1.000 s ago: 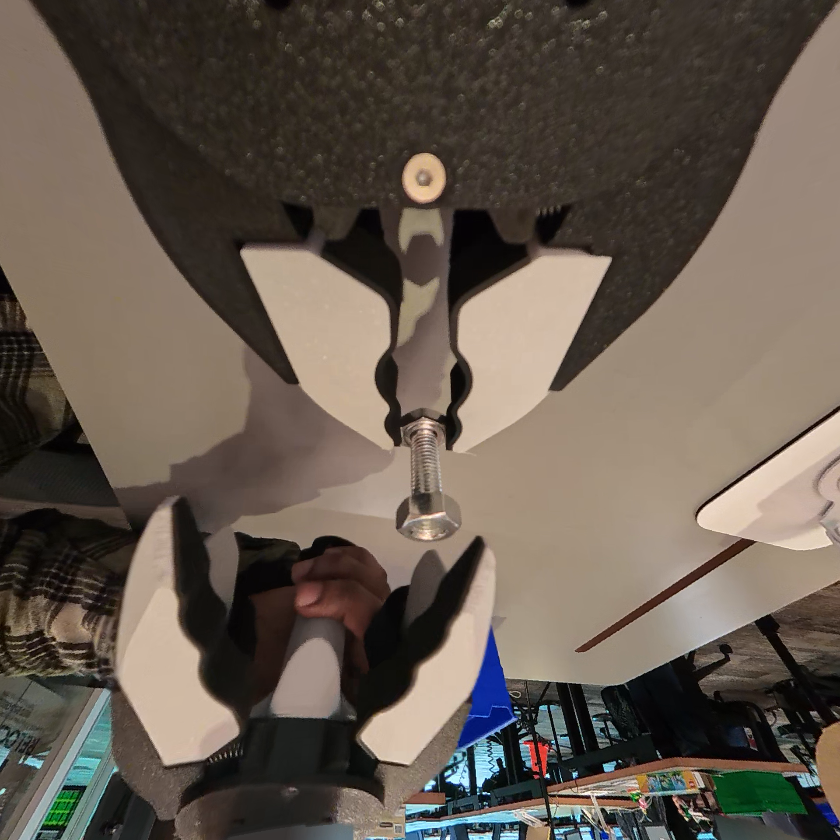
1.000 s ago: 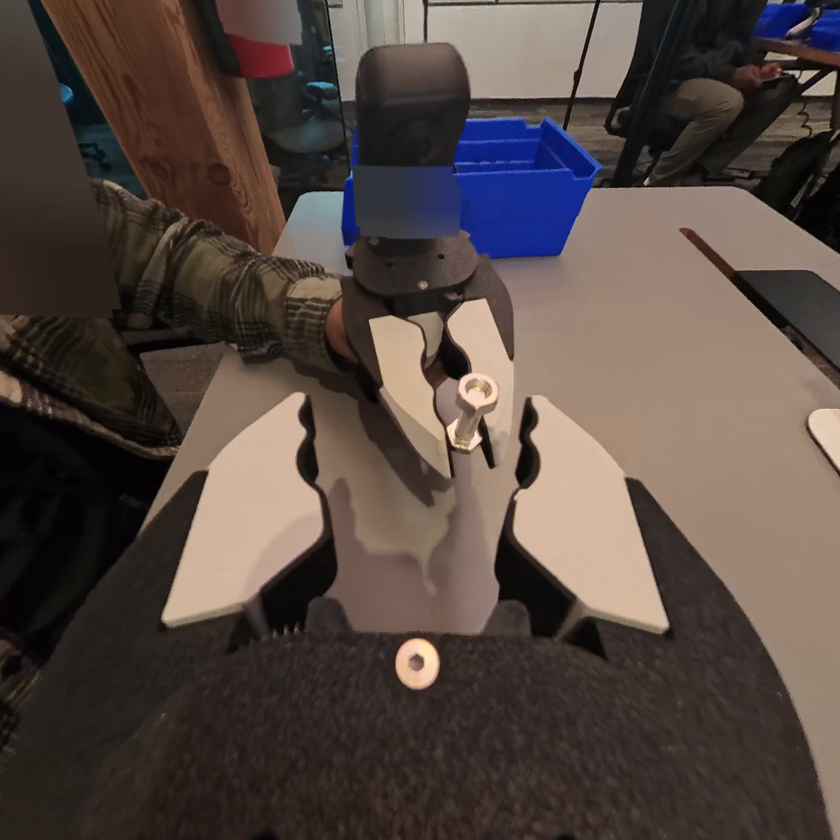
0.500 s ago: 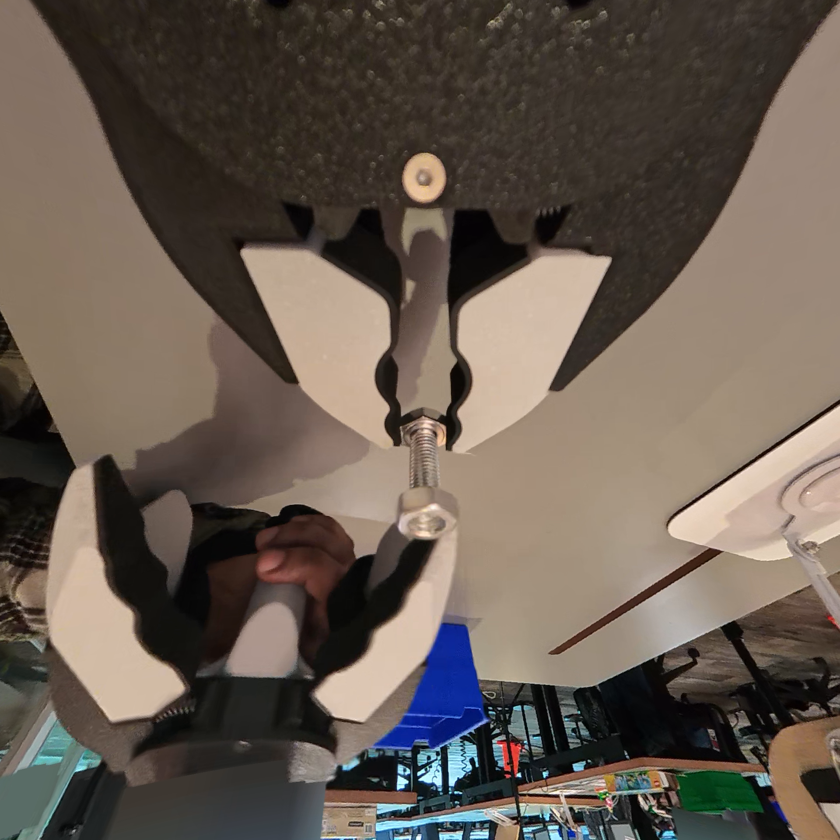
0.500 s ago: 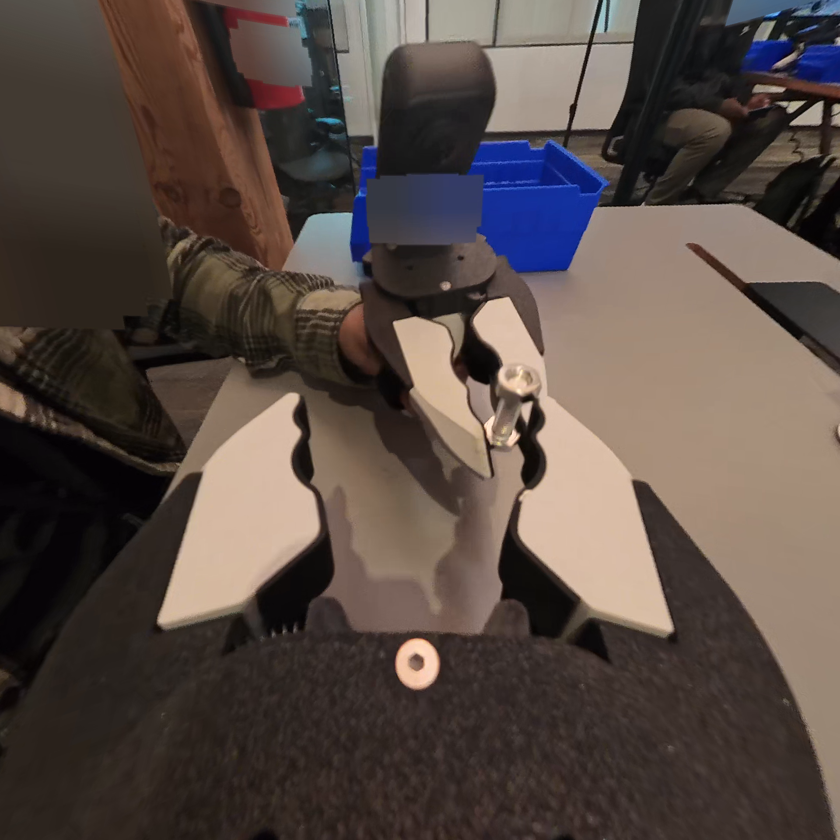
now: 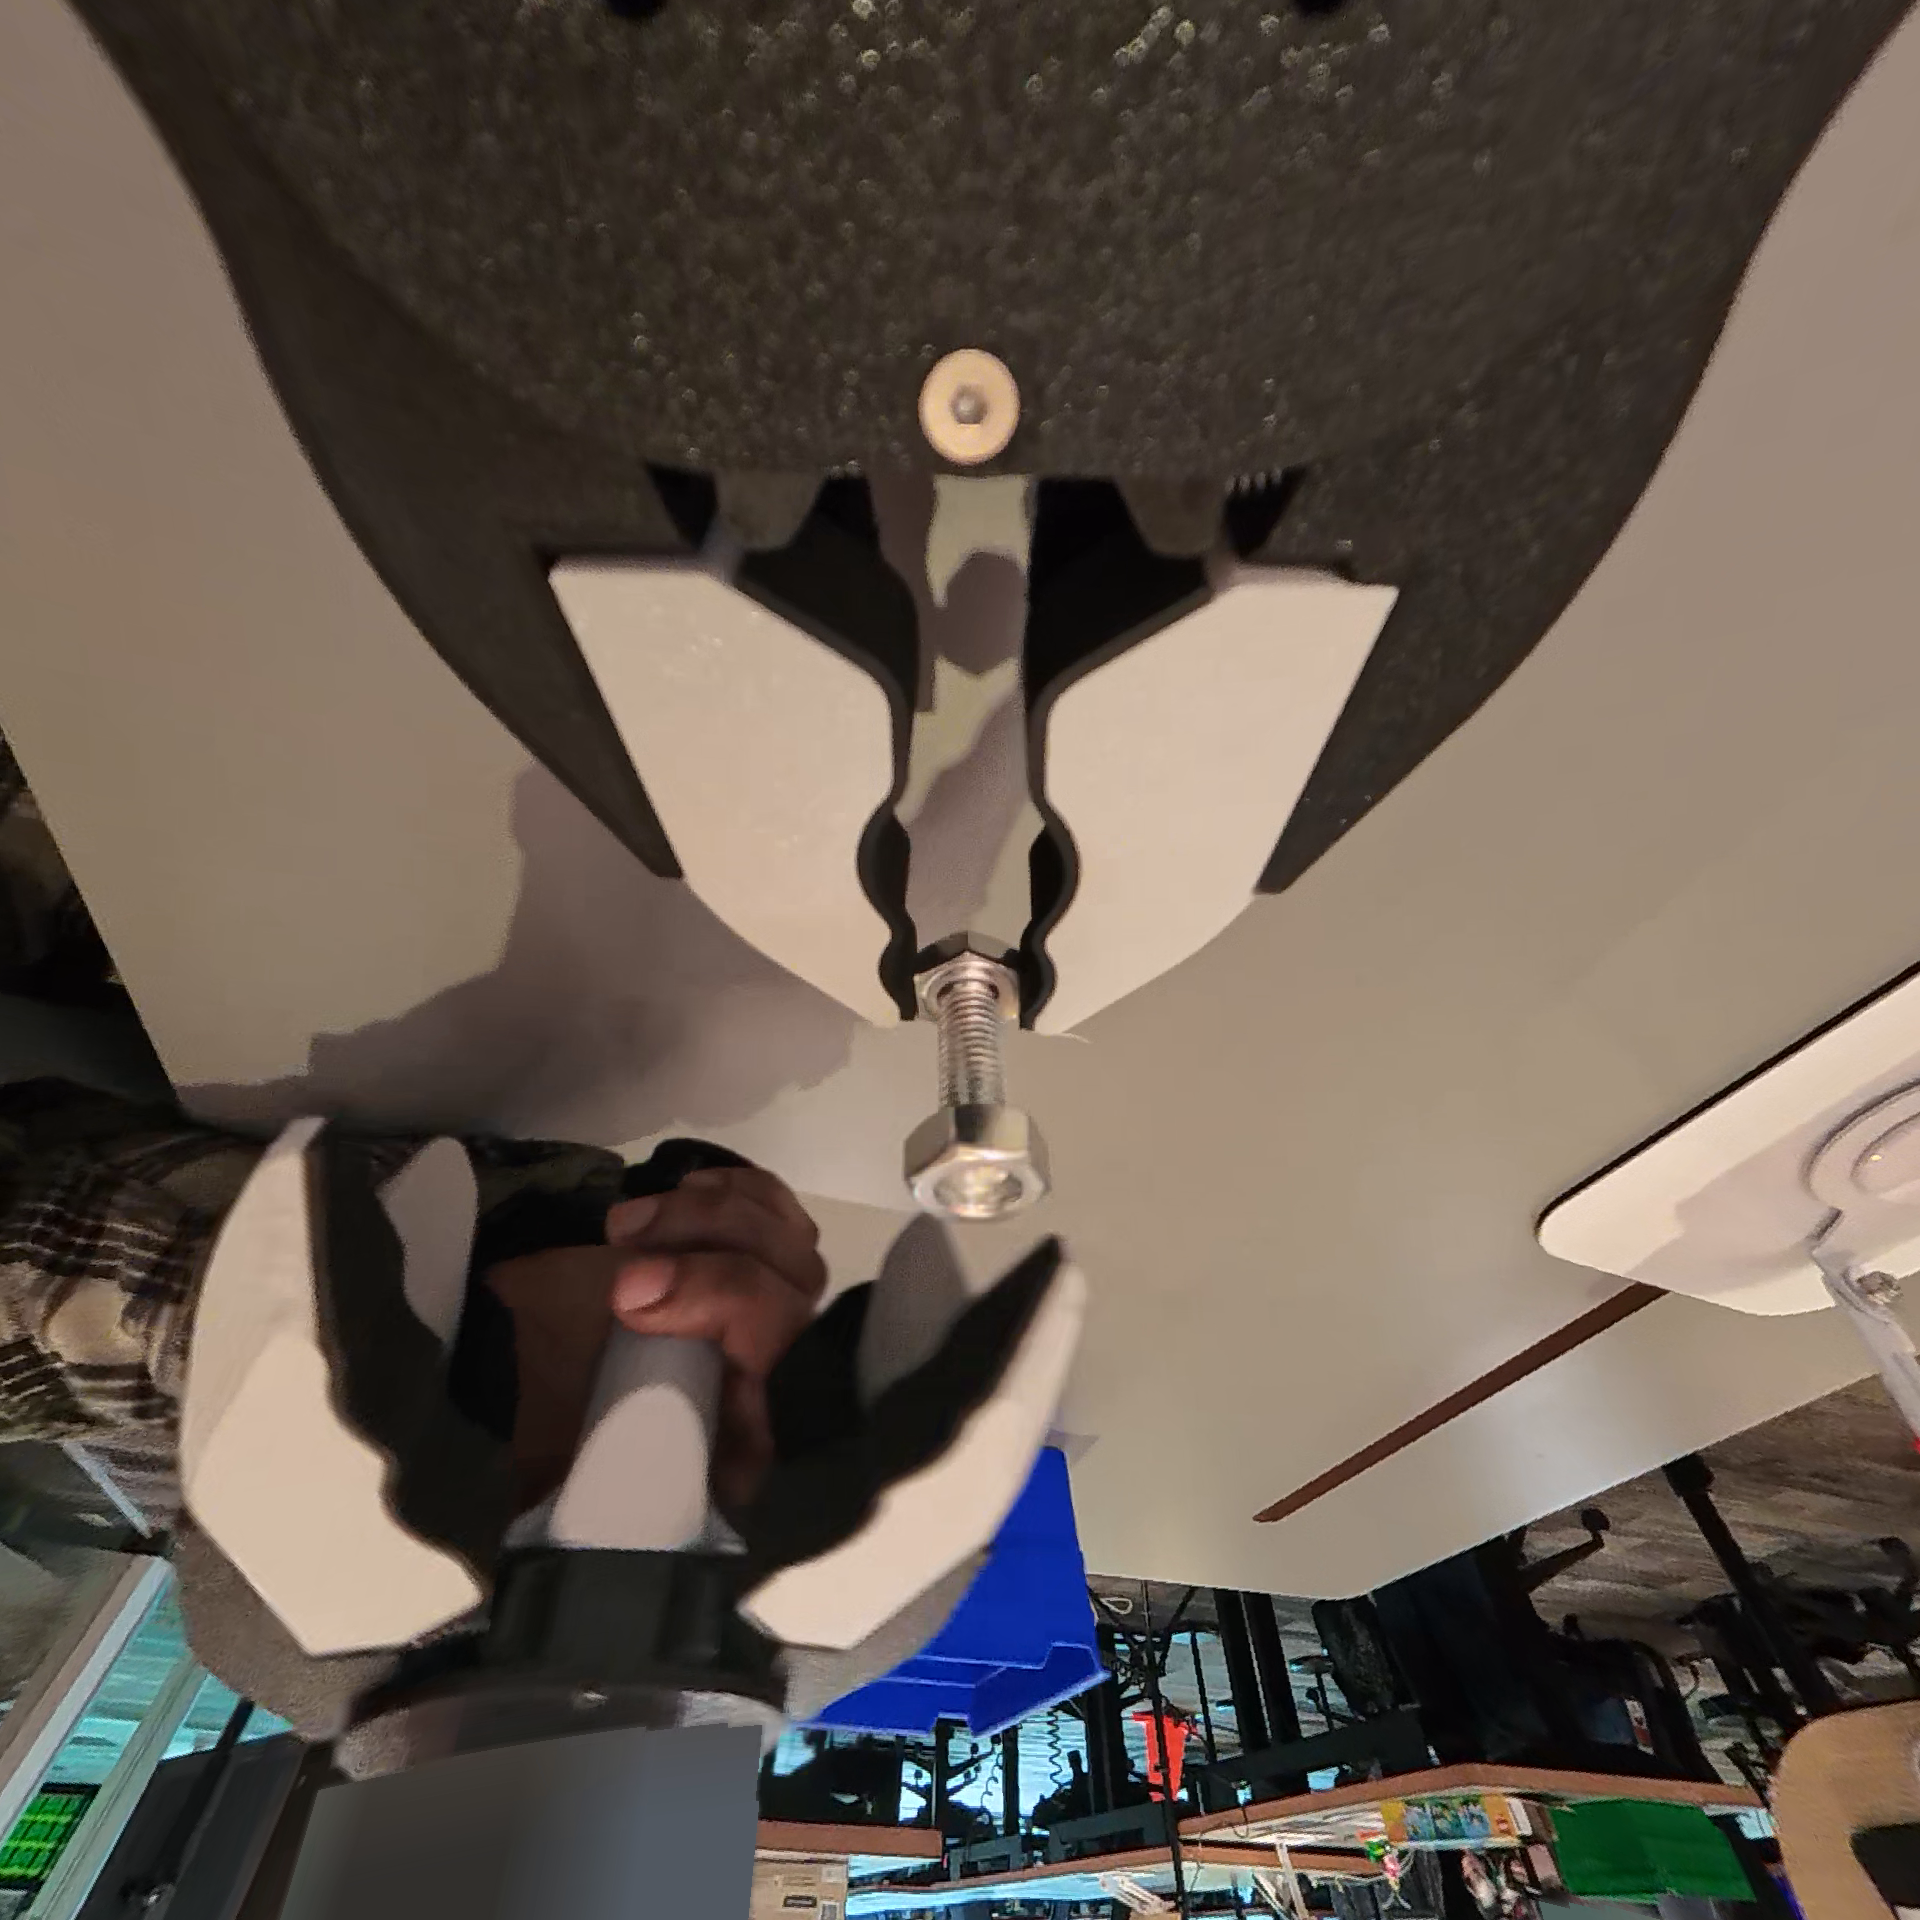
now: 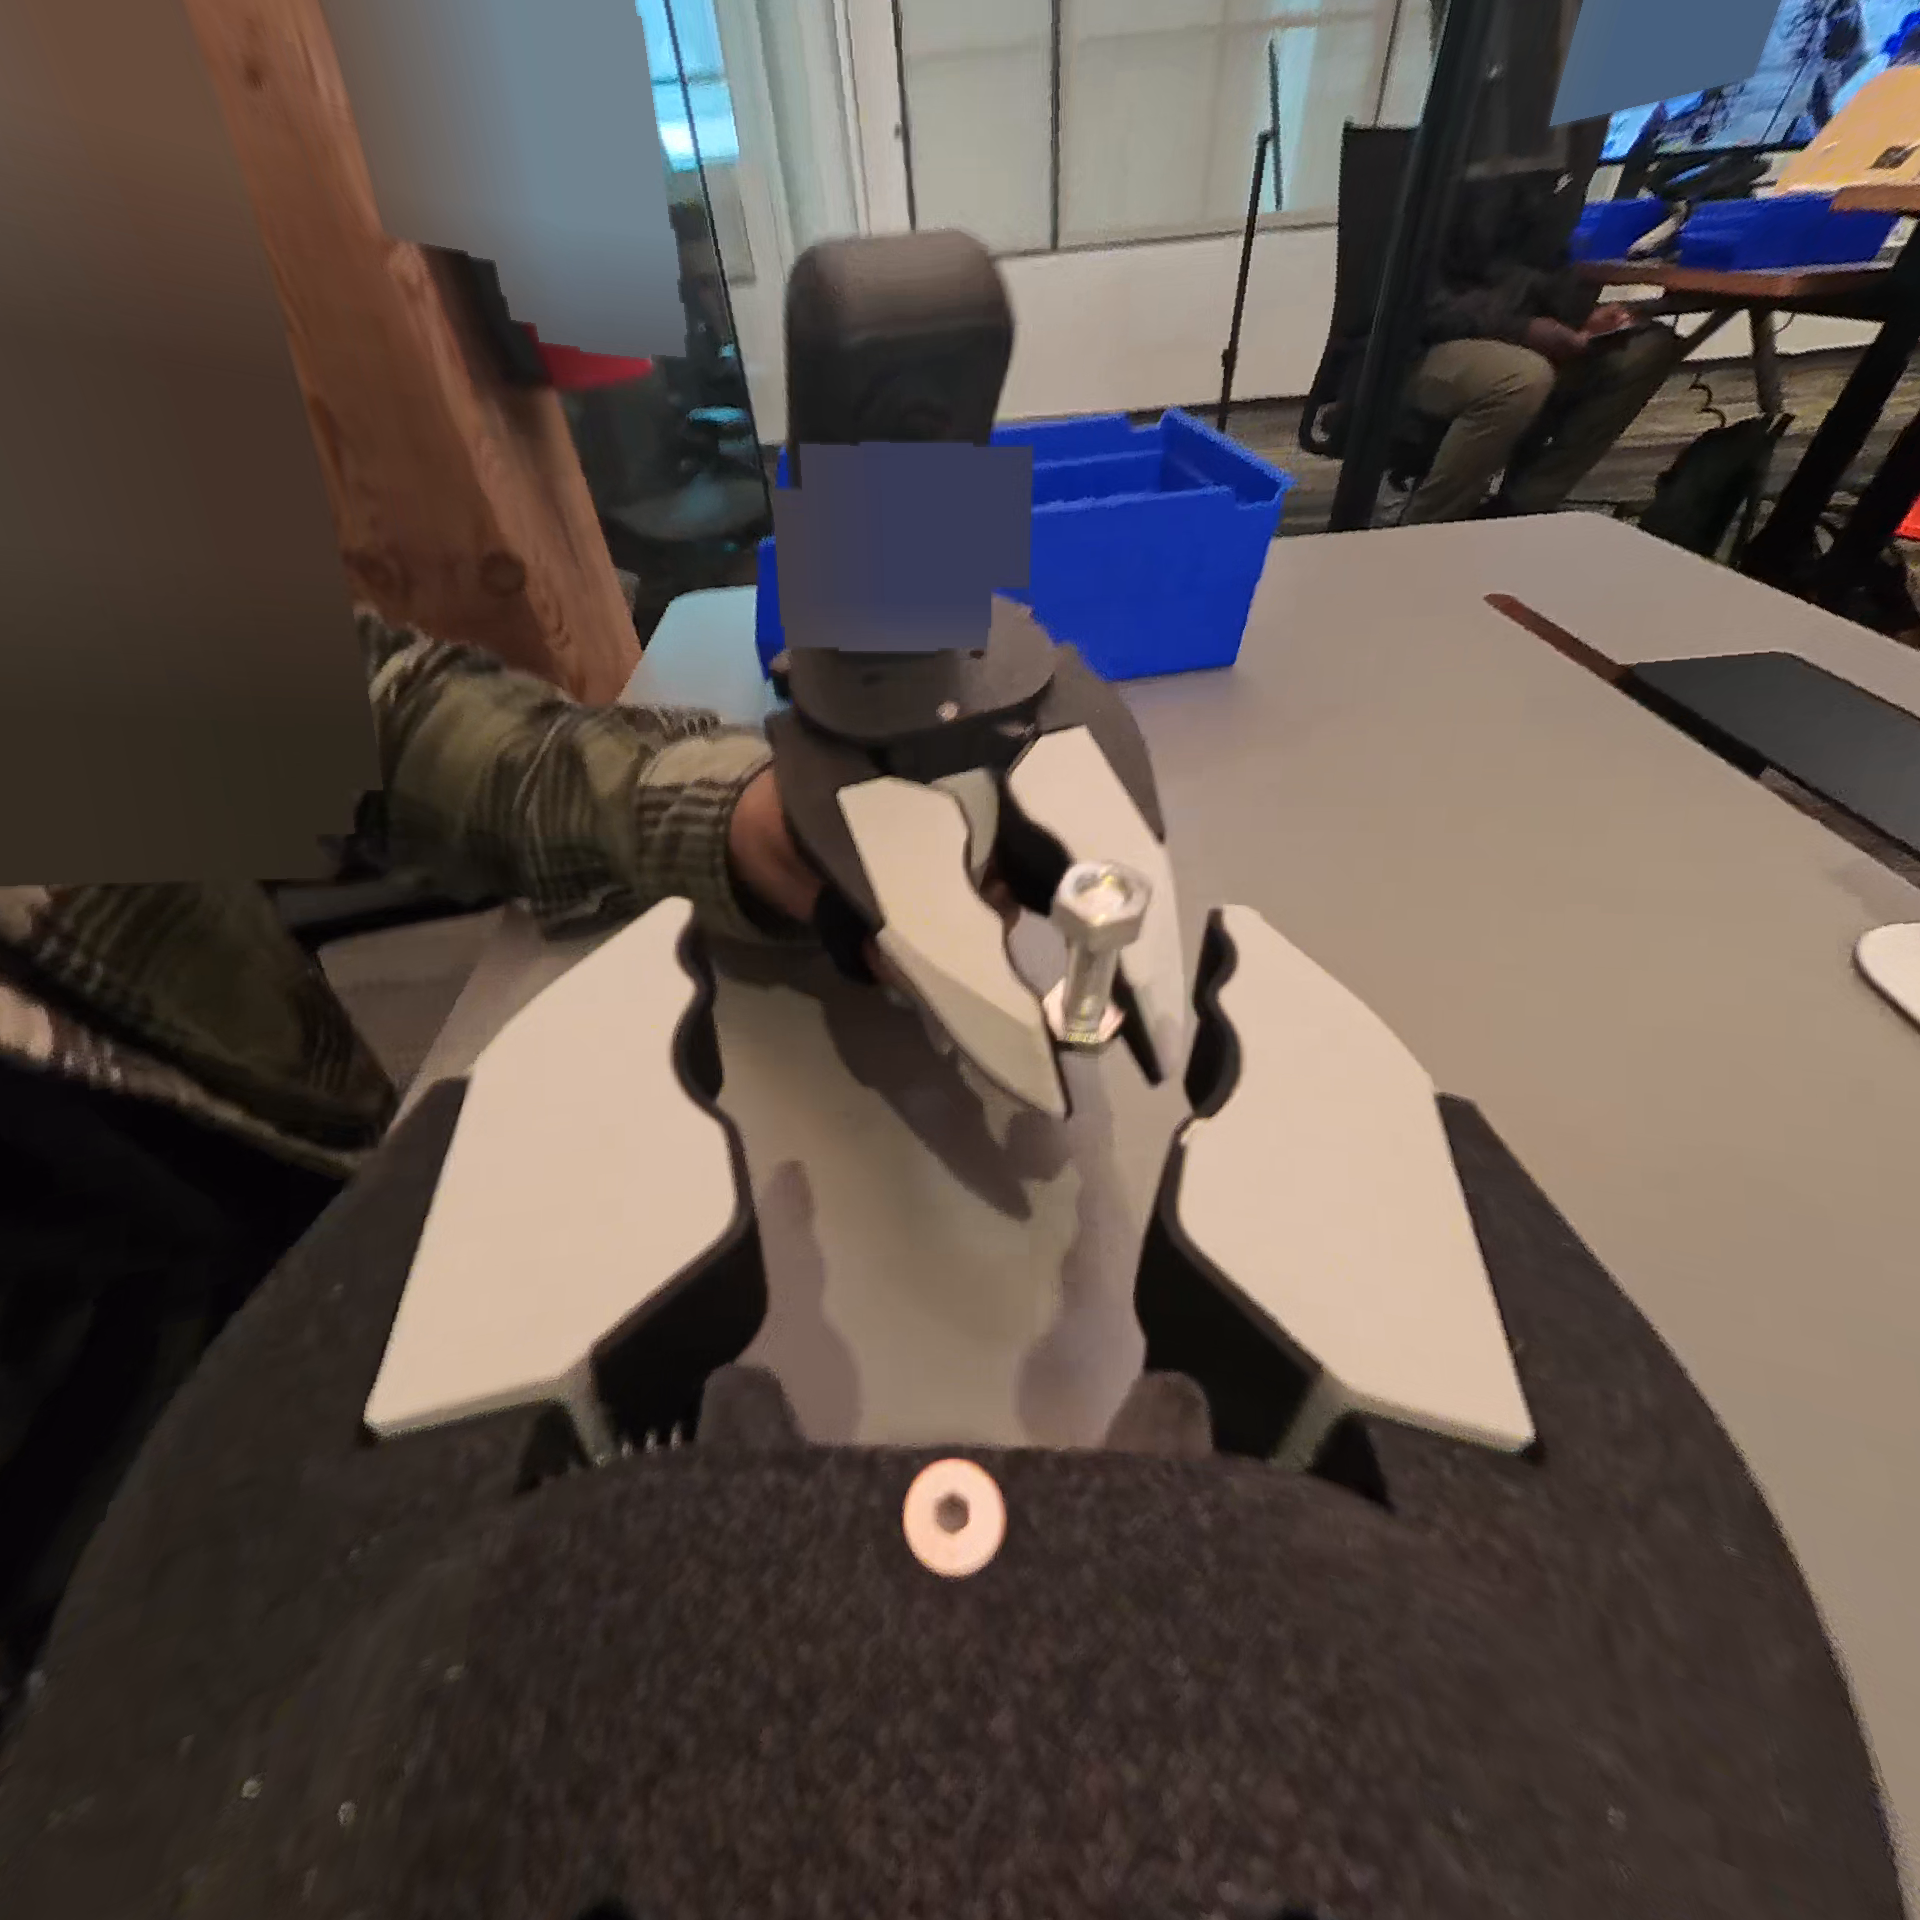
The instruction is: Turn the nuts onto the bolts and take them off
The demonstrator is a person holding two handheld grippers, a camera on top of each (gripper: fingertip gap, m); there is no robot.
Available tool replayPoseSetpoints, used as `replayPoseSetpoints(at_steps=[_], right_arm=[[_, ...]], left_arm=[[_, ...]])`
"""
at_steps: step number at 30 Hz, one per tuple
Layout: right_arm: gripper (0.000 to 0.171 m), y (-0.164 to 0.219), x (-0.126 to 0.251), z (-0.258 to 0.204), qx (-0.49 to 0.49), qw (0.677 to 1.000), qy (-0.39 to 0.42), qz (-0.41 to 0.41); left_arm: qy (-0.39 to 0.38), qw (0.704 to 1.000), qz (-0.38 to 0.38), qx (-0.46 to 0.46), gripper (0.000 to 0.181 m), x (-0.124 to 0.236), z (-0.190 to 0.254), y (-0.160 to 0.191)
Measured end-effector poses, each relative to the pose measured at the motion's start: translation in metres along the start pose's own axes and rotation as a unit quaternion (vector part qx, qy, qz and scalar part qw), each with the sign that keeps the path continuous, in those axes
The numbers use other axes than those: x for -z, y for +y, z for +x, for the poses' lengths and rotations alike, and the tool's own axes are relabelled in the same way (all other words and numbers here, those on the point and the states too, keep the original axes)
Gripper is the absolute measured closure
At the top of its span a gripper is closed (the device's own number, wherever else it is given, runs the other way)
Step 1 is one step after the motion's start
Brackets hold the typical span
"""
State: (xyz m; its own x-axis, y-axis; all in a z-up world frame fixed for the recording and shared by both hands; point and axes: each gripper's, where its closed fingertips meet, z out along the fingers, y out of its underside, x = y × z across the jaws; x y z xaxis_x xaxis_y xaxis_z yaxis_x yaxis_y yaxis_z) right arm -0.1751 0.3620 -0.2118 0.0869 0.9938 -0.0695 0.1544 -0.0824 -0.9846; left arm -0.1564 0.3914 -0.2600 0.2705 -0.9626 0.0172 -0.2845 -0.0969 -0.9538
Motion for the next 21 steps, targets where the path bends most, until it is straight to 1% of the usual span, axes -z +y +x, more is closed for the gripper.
replayPoseSetpoints(at_steps=[1, 3, 4, 5, 7, 8, 10, 12, 14, 15, 16, 17, 18, 21], right_arm=[[0.08, -0.002, -0.003, 0.0, -0.006, 1.0, -0.006, 0.006], [0.081, 0.005, -0.008, -0.011, 0.001, 0.999, -0.029, -0.015], [0.075, 0.009, -0.009, -0.014, 0.014, 0.999, -0.023, -0.024], [0.075, 0.013, -0.007, -0.014, 0.03, 0.999, -0.012, -0.034], [0.098, 0.014, 0.0, -0.017, 0.042, 0.998, -0.017, -0.034], [0.093, 0.009, 0.001, -0.012, 0.027, 0.999, -0.008, -0.018], [0.076, 0.002, -0.001, 0.0, -0.002, 1.0, 0.01, 0.002], [0.071, 0.001, -0.006, -0.004, -0.005, 1.0, -0.003, 0.003], [0.075, 0.008, -0.009, -0.015, 0.013, 1.0, -0.021, -0.015], [0.071, 0.011, -0.008, -0.016, 0.024, 0.999, -0.013, -0.027], [0.077, 0.015, -0.006, -0.016, 0.037, 0.998, -0.007, -0.04], [0.095, 0.014, -0.002, -0.018, 0.042, 0.998, -0.017, -0.039], [0.091, 0.009, -0.001, -0.016, 0.028, 0.999, -0.011, -0.02], [0.071, 0.0, -0.003, -0.004, -0.003, 1.0, 0.009, 0.009]], left_arm=[[0.003, 1.0, 0.0, -0.003, 0.163, -0.001, 0.002, 0.0], [0.002, 1.0, 0.0, -0.005, 0.163, -0.003, 0.004, -0.001], [0.0, 1.0, -0.003, -0.004, 0.163, -0.003, 0.003, 0.0], [-0.002, 1.0, -0.006, -0.002, 0.163, -0.003, 0.002, 0.001], [-0.011, 1.0, -0.01, 0.009, 0.163, -0.002, -0.003, 0.004], [-0.01, 1.0, -0.009, 0.015, 0.163, -0.002, -0.005, 0.005], [0.001, 1.0, -0.001, 0.016, 0.163, -0.002, -0.002, 0.003], [0.007, 1.0, 0.002, 0.002, 0.163, -0.003, 0.004, -0.001], [0.001, 1.0, 0.0, -0.002, 0.163, -0.004, 0.005, -0.002], [-0.002, 1.0, -0.003, 0.002, 0.163, -0.004, 0.003, 0.0], [-0.006, 1.0, -0.007, 0.009, 0.163, -0.004, 0.001, 0.002], [-0.014, 1.0, -0.011, 0.016, 0.163, -0.004, -0.004, 0.005], [-0.019, 1.0, -0.014, 0.019, 0.163, -0.003, -0.007, 0.006], [-0.008, 1.0, -0.002, 0.008, 0.163, -0.001, -0.002, 0.001]])
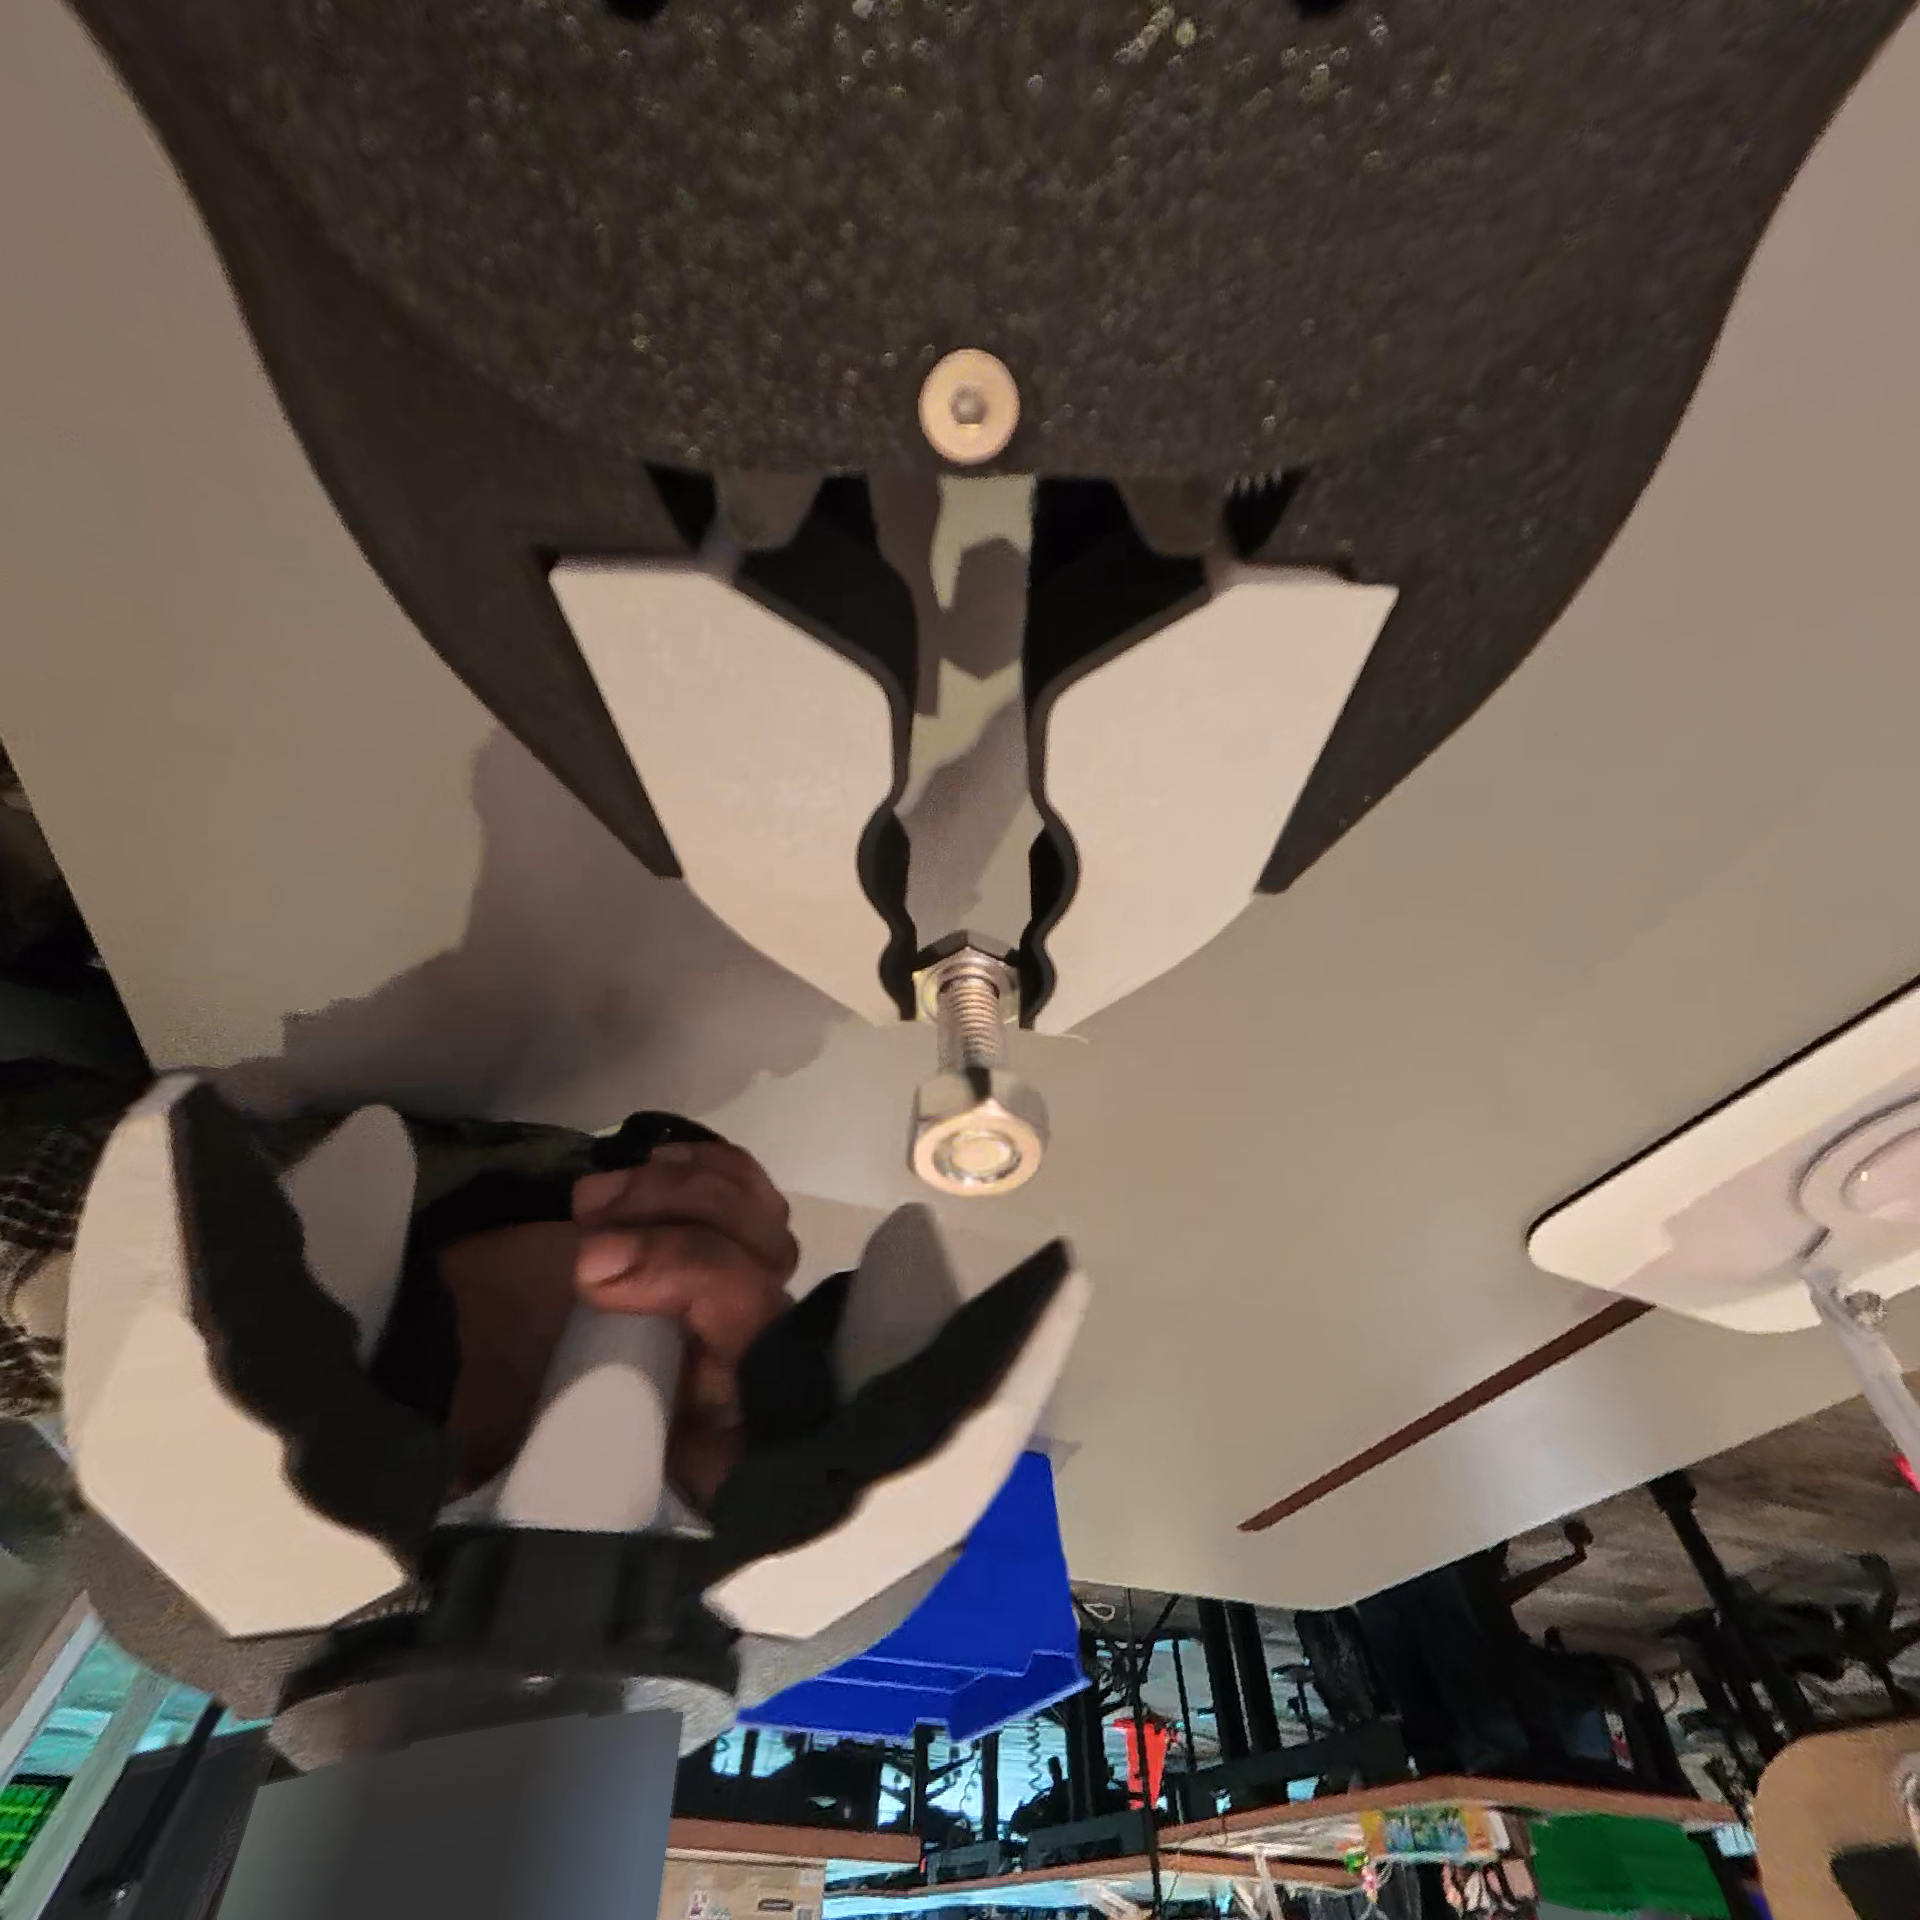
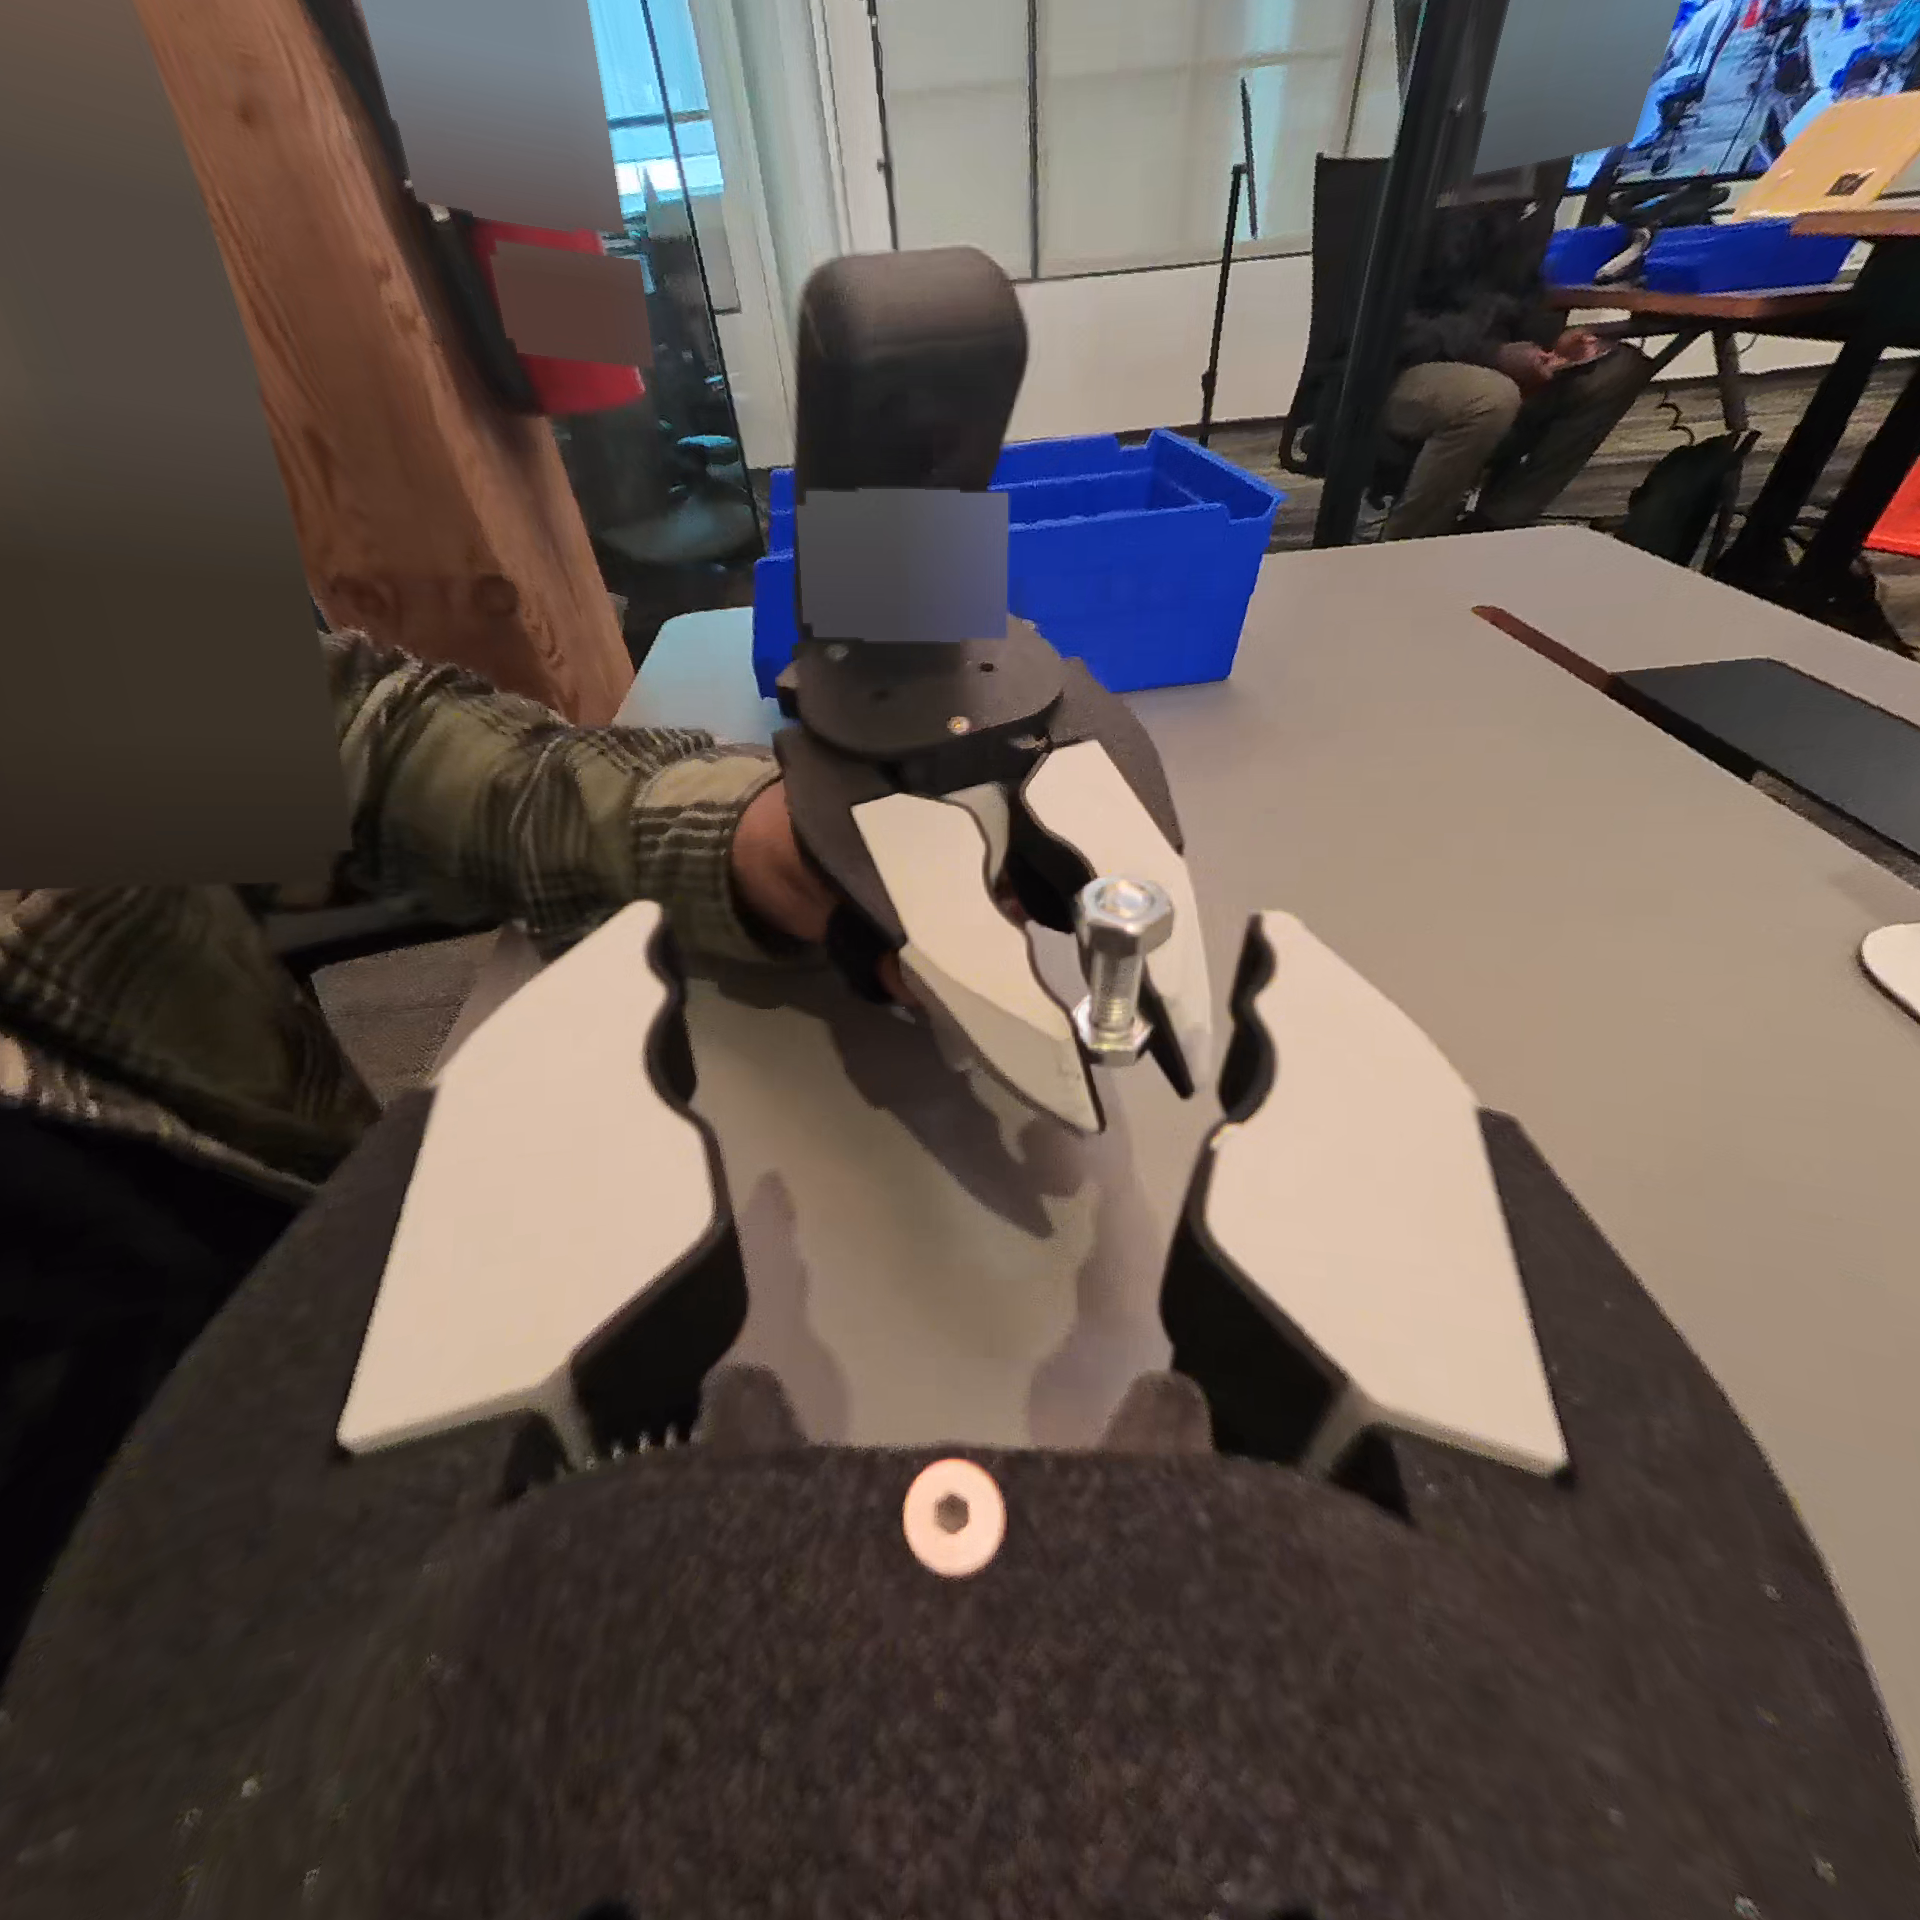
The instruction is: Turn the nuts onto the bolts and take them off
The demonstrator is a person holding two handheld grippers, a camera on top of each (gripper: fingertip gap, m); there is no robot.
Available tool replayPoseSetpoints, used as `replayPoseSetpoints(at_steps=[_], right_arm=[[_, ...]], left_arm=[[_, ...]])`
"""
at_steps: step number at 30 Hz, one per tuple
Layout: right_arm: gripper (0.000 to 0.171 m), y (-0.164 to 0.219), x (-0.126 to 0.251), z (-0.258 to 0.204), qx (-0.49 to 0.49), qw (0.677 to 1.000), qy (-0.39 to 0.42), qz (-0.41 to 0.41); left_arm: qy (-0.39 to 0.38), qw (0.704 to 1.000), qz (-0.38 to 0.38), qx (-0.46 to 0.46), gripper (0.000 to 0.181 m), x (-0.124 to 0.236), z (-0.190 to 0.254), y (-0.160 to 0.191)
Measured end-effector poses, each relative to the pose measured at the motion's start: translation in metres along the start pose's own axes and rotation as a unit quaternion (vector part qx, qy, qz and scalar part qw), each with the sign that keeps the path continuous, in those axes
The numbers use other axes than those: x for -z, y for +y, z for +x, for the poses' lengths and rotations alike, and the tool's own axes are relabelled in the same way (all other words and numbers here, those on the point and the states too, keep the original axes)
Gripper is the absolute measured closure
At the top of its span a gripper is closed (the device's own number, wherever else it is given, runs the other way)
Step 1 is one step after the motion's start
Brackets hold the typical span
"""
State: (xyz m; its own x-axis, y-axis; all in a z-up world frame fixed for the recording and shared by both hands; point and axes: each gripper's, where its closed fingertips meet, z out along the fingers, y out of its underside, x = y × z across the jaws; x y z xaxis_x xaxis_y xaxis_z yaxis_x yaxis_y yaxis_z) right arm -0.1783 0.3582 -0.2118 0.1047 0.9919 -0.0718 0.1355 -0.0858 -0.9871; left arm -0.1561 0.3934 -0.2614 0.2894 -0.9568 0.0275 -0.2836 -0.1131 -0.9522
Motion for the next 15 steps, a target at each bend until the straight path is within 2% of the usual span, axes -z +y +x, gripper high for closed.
replayPoseSetpoints(at_steps=[2, 4, 5, 6, 11, 13, 14, 15], right_arm=[[0.064, 0.004, -0.004, -0.006, 0.011, 1.0, -0.009, -0.012], [0.077, 0.011, -0.004, -0.016, 0.033, 0.999, -0.025, -0.033], [0.105, 0.015, -0.001, -0.023, 0.043, 0.997, -0.048, -0.049], [0.104, 0.015, 0.0, -0.023, 0.034, 0.997, -0.048, -0.048], [0.053, -0.001, -0.003, -0.002, 0.014, 1.0, 0.016, 0.001], [0.056, 0.002, -0.006, -0.01, 0.022, 1.0, -0.005, -0.004], [0.067, 0.005, -0.007, -0.016, 0.025, 0.999, -0.023, -0.014], [0.067, 0.008, -0.007, -0.018, 0.028, 0.999, -0.025, -0.026]], left_arm=[[0.0, 1.0, 0.0, -0.012, 0.163, -0.002, 0.004, -0.003], [-0.006, 1.0, -0.005, -0.007, 0.163, -0.003, 0.002, -0.001], [-0.014, 1.0, -0.01, 0.002, 0.163, -0.003, -0.003, 0.003], [-0.02, 1.0, -0.012, 0.013, 0.163, -0.001, -0.008, 0.005], [-0.005, 1.0, 0.008, -0.008, 0.163, 0.002, 0.0, -0.006], [0.003, 1.0, 0.006, -0.014, 0.163, -0.002, 0.006, -0.007], [0.003, 1.0, 0.002, -0.012, 0.163, -0.003, 0.007, -0.005], [0.001, 1.0, -0.003, -0.009, 0.163, -0.004, 0.005, -0.003]])
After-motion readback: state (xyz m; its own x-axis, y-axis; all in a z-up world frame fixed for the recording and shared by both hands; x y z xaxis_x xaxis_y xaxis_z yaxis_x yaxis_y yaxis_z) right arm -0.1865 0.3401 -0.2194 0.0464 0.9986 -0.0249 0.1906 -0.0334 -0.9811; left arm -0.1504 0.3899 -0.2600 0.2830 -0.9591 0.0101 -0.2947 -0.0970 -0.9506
